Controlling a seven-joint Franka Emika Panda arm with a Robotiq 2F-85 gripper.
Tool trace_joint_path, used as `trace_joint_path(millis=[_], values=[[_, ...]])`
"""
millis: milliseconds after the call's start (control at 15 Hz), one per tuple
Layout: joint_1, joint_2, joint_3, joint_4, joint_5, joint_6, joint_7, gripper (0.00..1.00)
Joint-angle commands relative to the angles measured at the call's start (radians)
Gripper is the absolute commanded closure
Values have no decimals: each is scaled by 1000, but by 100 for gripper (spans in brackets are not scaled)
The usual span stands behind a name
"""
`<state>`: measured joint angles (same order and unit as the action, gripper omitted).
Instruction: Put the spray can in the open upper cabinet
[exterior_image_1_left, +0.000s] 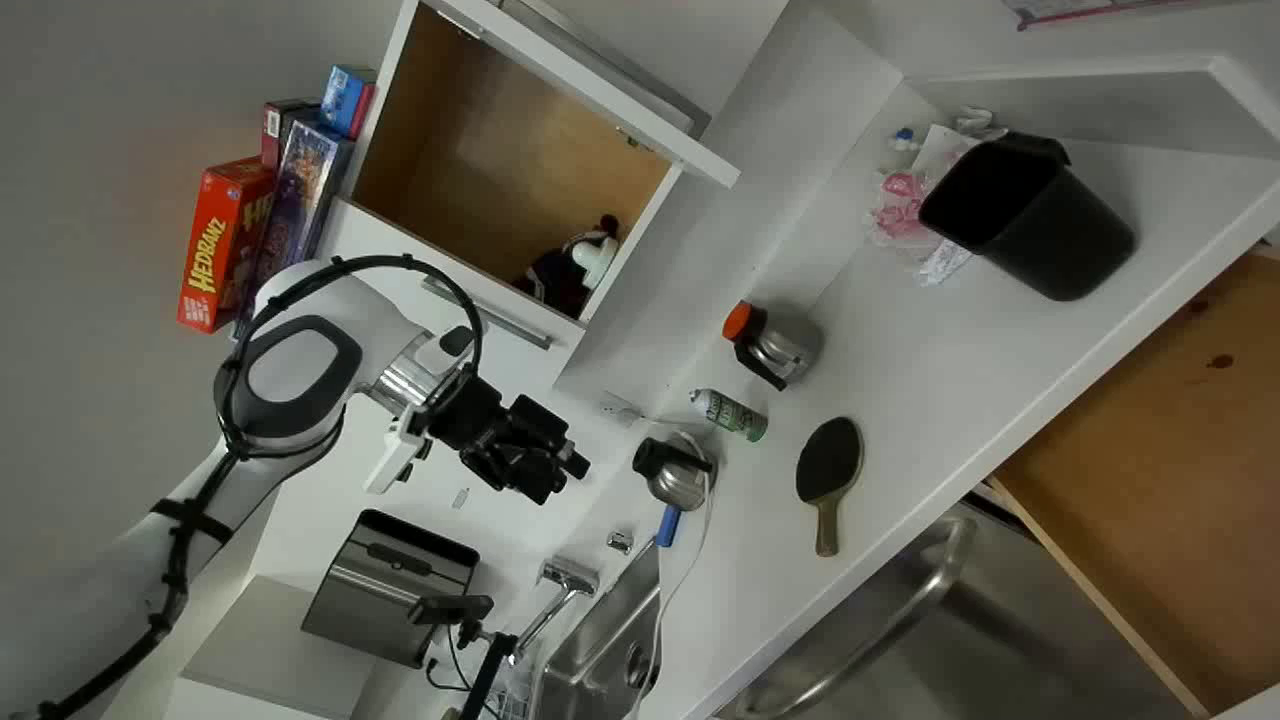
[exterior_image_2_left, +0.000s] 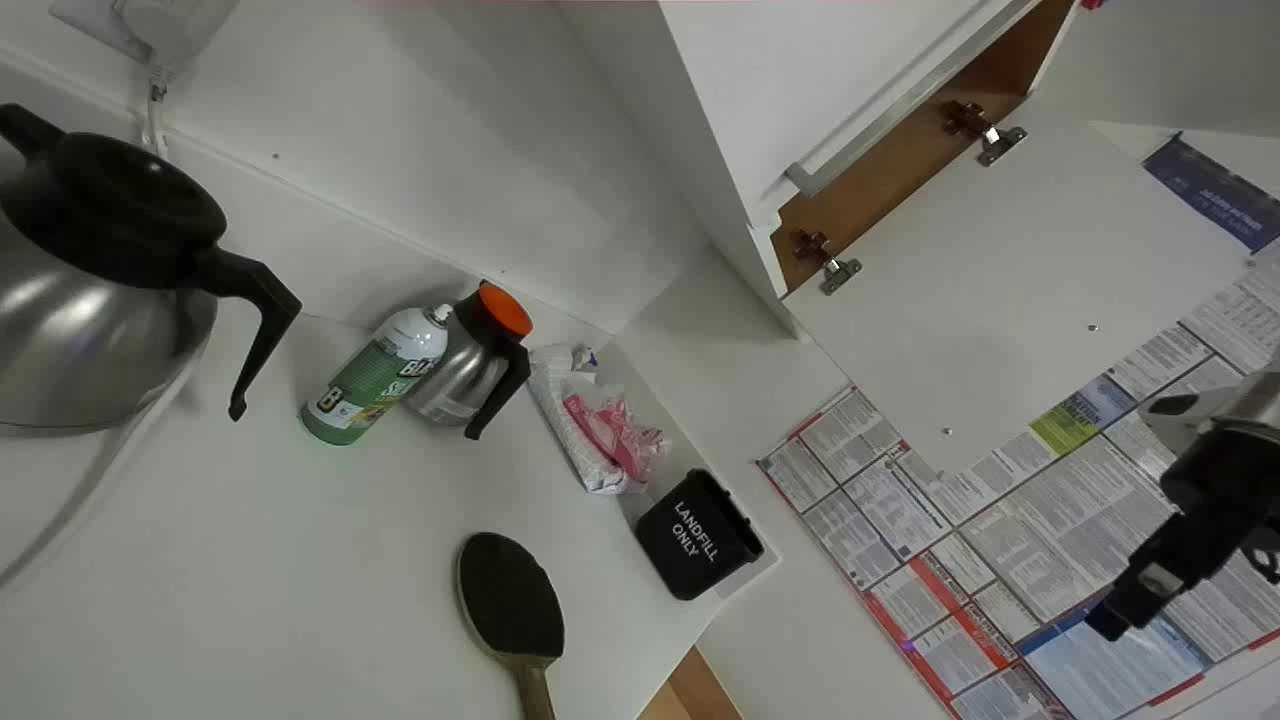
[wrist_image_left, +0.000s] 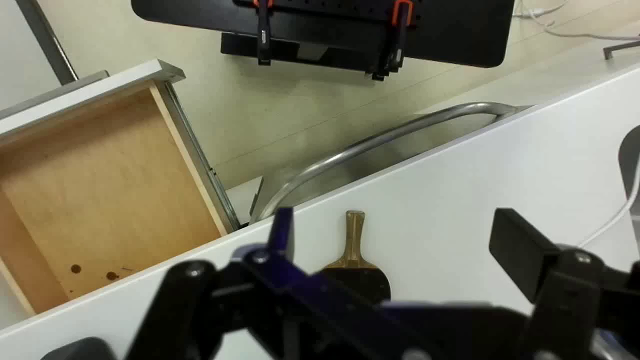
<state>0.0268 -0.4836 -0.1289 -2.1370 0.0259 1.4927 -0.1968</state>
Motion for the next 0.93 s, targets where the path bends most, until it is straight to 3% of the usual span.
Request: trace_joint_path(millis=[0, 400, 600, 867], values=[[-18, 2, 14, 2, 5, -2, -6, 0], [-4, 3, 35, -27, 5, 53, -5, 0], [22, 8, 84, -101, 25, 195, 9, 0], [78, 54, 141, -210, 123, 522, 13, 0]])
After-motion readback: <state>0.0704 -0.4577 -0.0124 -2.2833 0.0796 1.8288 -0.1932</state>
